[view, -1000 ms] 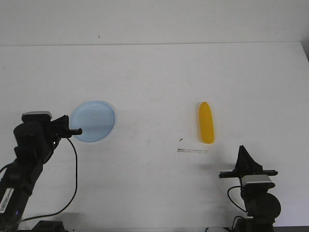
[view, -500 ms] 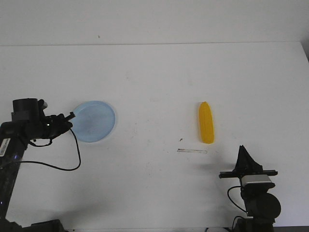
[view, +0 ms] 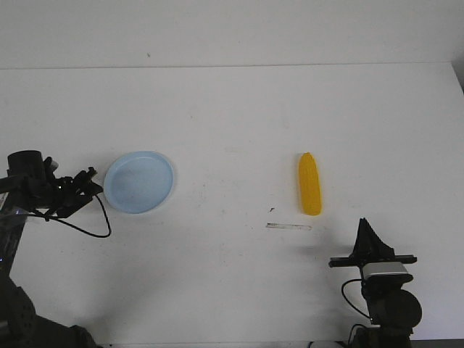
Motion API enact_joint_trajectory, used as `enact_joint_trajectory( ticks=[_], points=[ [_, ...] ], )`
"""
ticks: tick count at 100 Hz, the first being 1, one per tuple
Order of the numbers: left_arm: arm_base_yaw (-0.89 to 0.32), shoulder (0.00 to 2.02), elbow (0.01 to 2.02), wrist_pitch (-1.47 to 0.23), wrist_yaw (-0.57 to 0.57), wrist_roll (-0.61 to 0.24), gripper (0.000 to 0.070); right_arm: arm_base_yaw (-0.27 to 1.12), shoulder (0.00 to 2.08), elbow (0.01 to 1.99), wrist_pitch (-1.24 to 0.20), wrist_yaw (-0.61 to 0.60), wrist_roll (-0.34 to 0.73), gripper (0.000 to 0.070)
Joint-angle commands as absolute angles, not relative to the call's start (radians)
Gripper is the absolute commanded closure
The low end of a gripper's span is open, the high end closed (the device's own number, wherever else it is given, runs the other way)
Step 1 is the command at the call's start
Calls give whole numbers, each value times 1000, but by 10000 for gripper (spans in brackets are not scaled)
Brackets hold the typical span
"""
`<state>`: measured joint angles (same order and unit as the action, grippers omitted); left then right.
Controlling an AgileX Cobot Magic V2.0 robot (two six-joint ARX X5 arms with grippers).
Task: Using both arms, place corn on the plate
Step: 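Lower the left gripper to the near rim of the blue plate, then push the blue plate with the left gripper toward the yellow corn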
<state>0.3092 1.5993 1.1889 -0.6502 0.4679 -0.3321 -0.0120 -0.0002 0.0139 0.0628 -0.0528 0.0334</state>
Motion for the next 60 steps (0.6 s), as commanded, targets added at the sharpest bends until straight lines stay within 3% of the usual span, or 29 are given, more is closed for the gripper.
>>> enact_joint_trajectory(
  ticks=[1, 51, 60],
  points=[
    [313, 1636, 1206, -640, 471, -315, 448, -10, 1, 13, 74, -53, 31, 681],
    [234, 1731, 1206, -596, 471, -315, 459, -10, 1, 13, 74, -53, 31, 681],
    [228, 1731, 1205, -589, 470, -314, 498, -10, 1, 13, 74, -53, 31, 681]
  ],
)
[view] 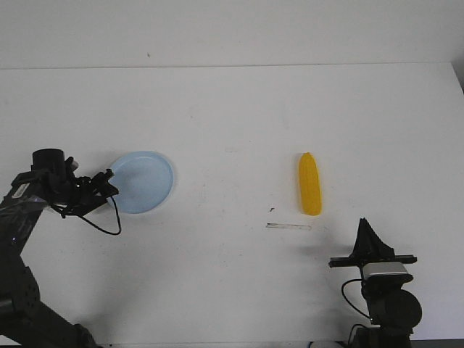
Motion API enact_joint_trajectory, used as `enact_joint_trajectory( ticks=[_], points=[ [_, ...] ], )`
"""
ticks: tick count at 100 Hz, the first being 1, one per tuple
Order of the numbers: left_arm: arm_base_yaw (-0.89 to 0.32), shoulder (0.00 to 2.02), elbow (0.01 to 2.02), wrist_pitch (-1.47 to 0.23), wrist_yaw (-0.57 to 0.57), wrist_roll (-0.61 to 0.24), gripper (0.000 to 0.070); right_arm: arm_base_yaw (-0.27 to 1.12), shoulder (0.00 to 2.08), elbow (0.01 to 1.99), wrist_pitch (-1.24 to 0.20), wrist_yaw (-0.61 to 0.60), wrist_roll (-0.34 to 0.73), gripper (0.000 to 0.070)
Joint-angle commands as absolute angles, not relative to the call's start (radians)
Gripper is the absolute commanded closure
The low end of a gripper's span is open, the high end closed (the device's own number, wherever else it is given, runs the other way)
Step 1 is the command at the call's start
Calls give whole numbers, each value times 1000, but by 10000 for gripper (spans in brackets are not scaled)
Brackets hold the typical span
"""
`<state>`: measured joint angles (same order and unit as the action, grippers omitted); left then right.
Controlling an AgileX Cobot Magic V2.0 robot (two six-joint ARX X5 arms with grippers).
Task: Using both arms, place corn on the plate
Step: 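Push the blue plate with the left gripper toward the yellow corn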
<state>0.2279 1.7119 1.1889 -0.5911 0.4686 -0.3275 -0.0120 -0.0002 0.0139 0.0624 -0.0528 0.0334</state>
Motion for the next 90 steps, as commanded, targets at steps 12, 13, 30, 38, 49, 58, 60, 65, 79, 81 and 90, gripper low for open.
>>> enact_joint_trajectory(
  ticks=[12, 13, 30, 38, 49, 58, 60, 65, 79, 81, 90],
  points=[
    [224, 1731, 1205, -575, 467, -315, 632, -10, 1, 13, 74, -53, 31, 681],
    [223, 1732, 1205, -574, 466, -315, 632, -10, 1, 13, 74, -53, 31, 681],
    [209, 1732, 1205, -575, 464, -315, 633, -10, 1, 13, 74, -53, 31, 681],
    [199, 1732, 1205, -575, 464, -314, 691, -10, 1, 13, 74, -53, 31, 681],
    [194, 1732, 1205, -574, 464, -314, 700, -10, 1, 13, 74, -53, 31, 681],
    [191, 1731, 1205, -575, 464, -315, 700, -10, 1, 13, 74, -53, 31, 681],
    [189, 1728, 1205, -576, 464, -315, 700, -10, 1, 13, 74, -53, 31, 681],
    [184, 1721, 1205, -577, 466, -316, 700, -10, 1, 13, 74, -53, 31, 681],
    [169, 1670, 1205, -576, 466, -326, 700, -10, 1, 13, 74, -53, 31, 681],
    [168, 1661, 1205, -576, 466, -328, 700, -10, 1, 13, 74, -53, 31, 681],
    [161, 1618, 1205, -578, 466, -336, 700, -10, 1, 13, 74, -53, 31, 681]
  ],
)
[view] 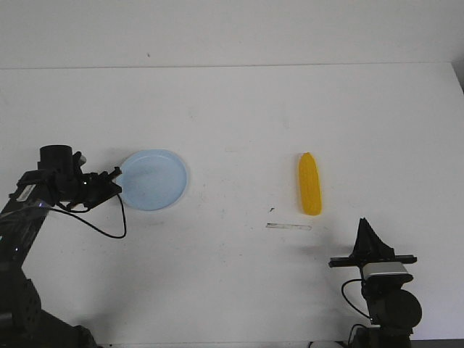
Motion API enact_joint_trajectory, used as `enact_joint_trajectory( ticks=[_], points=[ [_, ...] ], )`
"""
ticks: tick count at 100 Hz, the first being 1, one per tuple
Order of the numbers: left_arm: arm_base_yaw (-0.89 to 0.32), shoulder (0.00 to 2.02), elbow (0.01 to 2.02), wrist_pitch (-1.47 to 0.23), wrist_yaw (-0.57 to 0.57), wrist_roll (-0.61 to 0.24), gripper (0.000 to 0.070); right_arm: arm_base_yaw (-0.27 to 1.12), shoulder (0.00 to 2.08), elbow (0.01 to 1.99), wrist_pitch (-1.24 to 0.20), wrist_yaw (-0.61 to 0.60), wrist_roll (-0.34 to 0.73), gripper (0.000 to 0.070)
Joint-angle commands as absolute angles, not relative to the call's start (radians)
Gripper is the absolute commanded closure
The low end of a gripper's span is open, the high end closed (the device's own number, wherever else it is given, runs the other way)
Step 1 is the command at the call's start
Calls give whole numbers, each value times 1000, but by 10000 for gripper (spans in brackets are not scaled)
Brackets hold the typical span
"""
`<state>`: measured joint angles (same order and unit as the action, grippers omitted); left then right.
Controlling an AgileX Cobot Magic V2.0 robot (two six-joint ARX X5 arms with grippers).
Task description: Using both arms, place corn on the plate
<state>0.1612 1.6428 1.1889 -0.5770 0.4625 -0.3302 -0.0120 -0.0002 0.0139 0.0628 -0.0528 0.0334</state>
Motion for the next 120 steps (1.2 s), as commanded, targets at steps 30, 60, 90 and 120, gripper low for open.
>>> enact_joint_trajectory(
  ticks=[30, 60, 90, 120],
  points=[
    [18, 1556, 1205, -582, 466, -371, 700, -10, 1, 13, 74, -53, 31, 681],
    [-220, 1581, 1205, -558, 465, -388, 700, -10, 1, 13, 74, -53, 31, 681],
    [-309, 1656, 1205, -477, 464, -413, 700, -10, 1, 13, 74, -53, 31, 681],
    [-309, 1684, 1205, -468, 463, -413, 572, -10, 1, 13, 74, -53, 31, 681]
  ],
)
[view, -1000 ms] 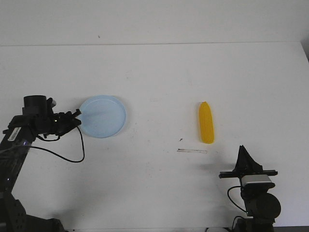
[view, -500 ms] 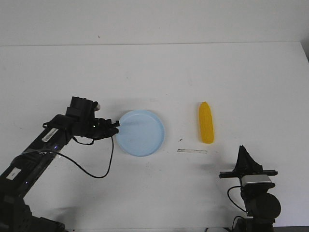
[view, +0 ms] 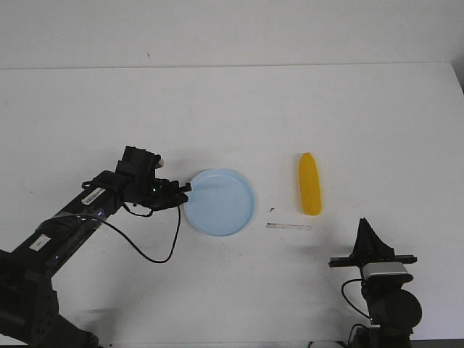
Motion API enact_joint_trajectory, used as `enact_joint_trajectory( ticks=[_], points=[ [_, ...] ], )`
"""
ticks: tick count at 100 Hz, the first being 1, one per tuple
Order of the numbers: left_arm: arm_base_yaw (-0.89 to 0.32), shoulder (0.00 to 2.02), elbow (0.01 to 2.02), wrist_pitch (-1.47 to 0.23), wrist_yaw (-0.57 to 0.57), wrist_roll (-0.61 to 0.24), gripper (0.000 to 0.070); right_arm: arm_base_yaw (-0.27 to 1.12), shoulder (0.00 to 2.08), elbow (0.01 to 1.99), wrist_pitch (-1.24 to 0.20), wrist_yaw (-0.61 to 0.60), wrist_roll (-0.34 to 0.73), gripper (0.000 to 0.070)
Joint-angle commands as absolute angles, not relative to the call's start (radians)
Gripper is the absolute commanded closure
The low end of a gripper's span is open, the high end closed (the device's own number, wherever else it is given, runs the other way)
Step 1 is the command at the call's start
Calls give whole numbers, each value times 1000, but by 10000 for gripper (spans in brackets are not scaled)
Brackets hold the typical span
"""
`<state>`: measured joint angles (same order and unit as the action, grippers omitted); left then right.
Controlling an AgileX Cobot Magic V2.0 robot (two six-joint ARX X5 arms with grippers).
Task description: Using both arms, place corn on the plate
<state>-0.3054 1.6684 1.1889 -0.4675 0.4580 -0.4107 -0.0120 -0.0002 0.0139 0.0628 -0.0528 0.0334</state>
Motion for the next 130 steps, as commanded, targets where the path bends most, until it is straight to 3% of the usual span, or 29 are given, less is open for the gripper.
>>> enact_joint_trajectory(
  ticks=[1, 10, 40, 58, 67, 81, 94, 106, 130],
  points=[
    [-309, 1684, 1205, -469, 463, -412, 553, -10, 1, 13, 74, -53, 31, 681],
    [-309, 1680, 1205, -471, 463, -403, 446, -10, 1, 13, 74, -53, 31, 681],
    [-275, 1557, 1204, -467, 456, -351, 455, -10, 1, 13, 74, -53, 31, 681],
    [-226, 1433, 1165, -408, 307, -348, 456, -10, 1, 13, 74, -53, 31, 681],
    [-199, 1354, 1110, -341, 220, -348, 478, -10, 1, 13, 74, -53, 31, 681],
    [-133, 1213, 966, -168, 136, -323, 697, -10, 1, 13, 74, -53, 31, 681],
    [-62, 1084, 803, -3, 134, -162, 700, -10, 1, 13, 74, -53, 31, 681],
    [-14, 970, 686, 44, 134, -20, 700, -10, 1, 13, 74, -53, 31, 681],
    [9, 699, 484, 126, 134, 1, 699, -10, 1, 13, 74, -53, 31, 681]
  ],
)
